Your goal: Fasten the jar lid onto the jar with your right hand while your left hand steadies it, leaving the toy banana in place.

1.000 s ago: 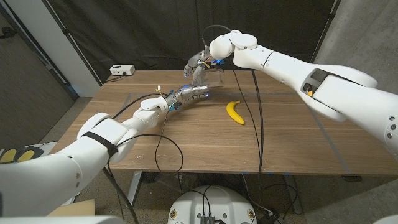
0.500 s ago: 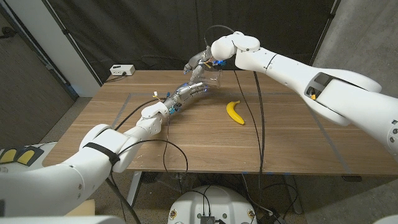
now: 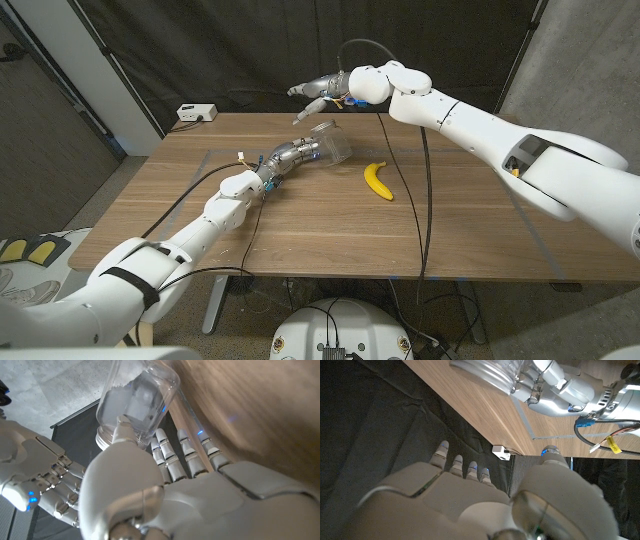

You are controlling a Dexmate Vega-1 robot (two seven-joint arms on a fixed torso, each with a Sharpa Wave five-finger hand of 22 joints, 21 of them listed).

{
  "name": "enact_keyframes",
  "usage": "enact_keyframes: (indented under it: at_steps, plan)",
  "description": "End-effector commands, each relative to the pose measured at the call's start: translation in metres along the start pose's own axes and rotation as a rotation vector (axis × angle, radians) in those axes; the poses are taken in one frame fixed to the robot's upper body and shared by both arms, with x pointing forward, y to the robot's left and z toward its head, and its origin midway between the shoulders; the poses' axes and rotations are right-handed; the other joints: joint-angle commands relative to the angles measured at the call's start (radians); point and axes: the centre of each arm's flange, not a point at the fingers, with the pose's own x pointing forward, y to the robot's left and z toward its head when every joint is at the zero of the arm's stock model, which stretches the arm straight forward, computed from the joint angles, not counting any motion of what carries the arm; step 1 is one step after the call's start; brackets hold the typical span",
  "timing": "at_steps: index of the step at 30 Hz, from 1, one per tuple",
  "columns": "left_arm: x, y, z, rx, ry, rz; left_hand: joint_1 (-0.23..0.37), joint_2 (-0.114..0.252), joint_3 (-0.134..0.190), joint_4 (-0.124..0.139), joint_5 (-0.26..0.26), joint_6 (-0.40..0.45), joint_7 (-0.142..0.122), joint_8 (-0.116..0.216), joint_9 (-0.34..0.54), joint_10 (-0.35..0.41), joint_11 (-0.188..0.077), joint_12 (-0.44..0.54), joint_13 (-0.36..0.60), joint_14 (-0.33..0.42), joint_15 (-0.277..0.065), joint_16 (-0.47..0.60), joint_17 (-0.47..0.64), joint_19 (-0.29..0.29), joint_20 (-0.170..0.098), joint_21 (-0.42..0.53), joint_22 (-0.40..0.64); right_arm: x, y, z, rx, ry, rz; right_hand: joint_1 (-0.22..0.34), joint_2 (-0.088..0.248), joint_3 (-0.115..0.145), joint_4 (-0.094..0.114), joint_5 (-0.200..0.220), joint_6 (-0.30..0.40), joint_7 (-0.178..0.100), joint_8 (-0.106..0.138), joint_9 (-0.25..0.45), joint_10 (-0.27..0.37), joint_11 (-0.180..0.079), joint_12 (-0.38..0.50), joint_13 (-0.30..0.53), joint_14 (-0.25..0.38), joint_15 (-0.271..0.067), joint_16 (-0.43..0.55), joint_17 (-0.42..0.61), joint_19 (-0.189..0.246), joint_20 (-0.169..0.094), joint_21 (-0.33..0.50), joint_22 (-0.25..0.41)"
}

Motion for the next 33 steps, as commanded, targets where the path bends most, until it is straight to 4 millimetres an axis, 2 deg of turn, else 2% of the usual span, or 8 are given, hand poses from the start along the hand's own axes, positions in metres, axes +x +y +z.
enact_keyframes:
  at_steps: [1,12,17,21,28,31,32,33]
  plan:
    - [-0.003,-0.004,0.048,0.284,0.036,0.024,-0.01,-0.005,0.002,0.001,-0.003,0.028,-0.024,-0.005,-0.001,0.006,0.006,-0.006,-0.001,0.008,-0.064,0.0,0.001,0.003,0.005,0.011,0.006,-0.014,0.002,-0.021,0.146,-0.046,-0.149,-0.007,-0.005,-0.006,-0.001,0.008,0.014,-0.001,0.011,0.003,0.013,0.002,0.008,0.004,0.017,-0.001,0.011,0.001,-0.007,0.002,0.012,0.005]
    - [-0.008,-0.002,0.09,0.649,0.084,-0.009,-0.041,-0.011,-0.008,0.013,-0.011,0.053,-0.016,-0.008,-0.006,0.015,0.017,-0.014,-0.008,0.007,-0.067,-0.005,-0.004,-0.007,0.006,0.014,0.01,-0.029,-0.005,-0.039,0.275,-0.079,-0.302,-0.009,-0.007,-0.009,-0.002,0.013,0.025,-0.001,0.013,0.002,0.024,0.003,0.012,0.004,0.038,-0.007,0.017,-0.001,0.003,0.001,0.018,0.007]
    - [-0.012,-0.005,0.094,0.689,0.085,-0.018,-0.065,-0.014,-0.016,0.024,-0.014,0.066,-0.017,-0.011,-0.008,0.021,0.018,-0.018,-0.011,0.014,-0.075,-0.004,-0.006,-0.007,0.0,0.017,0.011,-0.035,-0.004,-0.047,0.364,-0.114,-0.396,-0.036,-0.013,-0.023,0.008,0.016,0.056,-0.012,0.022,0.0,0.066,0.005,0.027,0.002,0.087,-0.02,0.034,-0.004,0.036,-0.001,0.031,0.01]
    - [-0.016,-0.006,0.095,0.732,0.077,-0.005,-0.099,-0.021,-0.028,0.036,-0.017,0.103,-0.001,-0.009,-0.011,0.051,0.035,-0.017,-0.016,0.028,-0.074,-0.006,-0.011,-0.008,0.0,0.022,0.014,-0.041,-0.003,-0.048,0.383,-0.121,-0.476,-0.045,-0.012,-0.027,0.011,0.018,0.071,-0.024,0.025,-0.002,0.091,-0.001,0.035,0.001,0.115,-0.03,0.042,-0.008,0.062,-0.002,0.039,0.011]
    - [-0.024,-0.011,0.096,0.832,0.086,0.003,-0.1,-0.026,-0.027,0.029,-0.015,0.15,-0.016,-0.008,-0.013,0.08,0.016,-0.02,-0.021,0.034,-0.1,-0.016,-0.023,0.006,-0.001,0.034,0.017,-0.048,-0.003,-0.046,0.381,-0.127,-0.543,-0.053,-0.008,-0.031,0.011,0.022,0.109,-0.033,0.036,-0.006,0.137,-0.009,0.049,-0.001,0.16,-0.049,0.054,-0.014,0.113,-0.003,0.052,0.012]
    - [-0.025,-0.011,0.095,0.82,0.083,0.011,-0.117,-0.031,-0.032,0.032,-0.014,0.098,-0.001,-0.049,-0.015,0.035,0.032,-0.052,-0.024,0.026,-0.088,-0.033,-0.029,-0.013,0.006,0.033,0.018,-0.05,-0.006,-0.047,0.394,-0.128,-0.549,-0.053,-0.007,-0.031,0.011,0.022,0.113,-0.034,0.037,-0.007,0.142,-0.01,0.05,-0.002,0.163,-0.05,0.055,-0.015,0.119,-0.002,0.053,0.011]
    - [-0.026,-0.011,0.095,0.807,0.08,0.016,-0.136,-0.036,-0.039,0.038,-0.013,0.063,-0.002,-0.074,-0.014,0.009,0.037,-0.068,-0.025,0.018,-0.082,-0.042,-0.029,-0.02,0.007,0.033,0.019,-0.051,-0.007,-0.048,0.401,-0.129,-0.552,-0.053,-0.007,-0.031,0.011,0.022,0.114,-0.034,0.037,-0.007,0.143,-0.009,0.05,-0.002,0.163,-0.049,0.054,-0.015,0.12,-0.002,0.053,0.011]
    - [-0.027,-0.009,0.095,0.783,0.074,0.016,-0.171,-0.036,-0.05,0.053,-0.01,-0.003,0.025,-0.116,-0.014,-0.046,0.055,-0.095,-0.024,-0.006,-0.065,-0.059,-0.027,-0.046,0.019,0.027,0.019,-0.052,-0.008,-0.049,0.412,-0.132,-0.558,-0.055,-0.007,-0.032,0.011,0.022,0.114,-0.034,0.037,-0.007,0.142,-0.007,0.05,-0.002,0.163,-0.049,0.054,-0.015,0.122,-0.002,0.053,0.011]
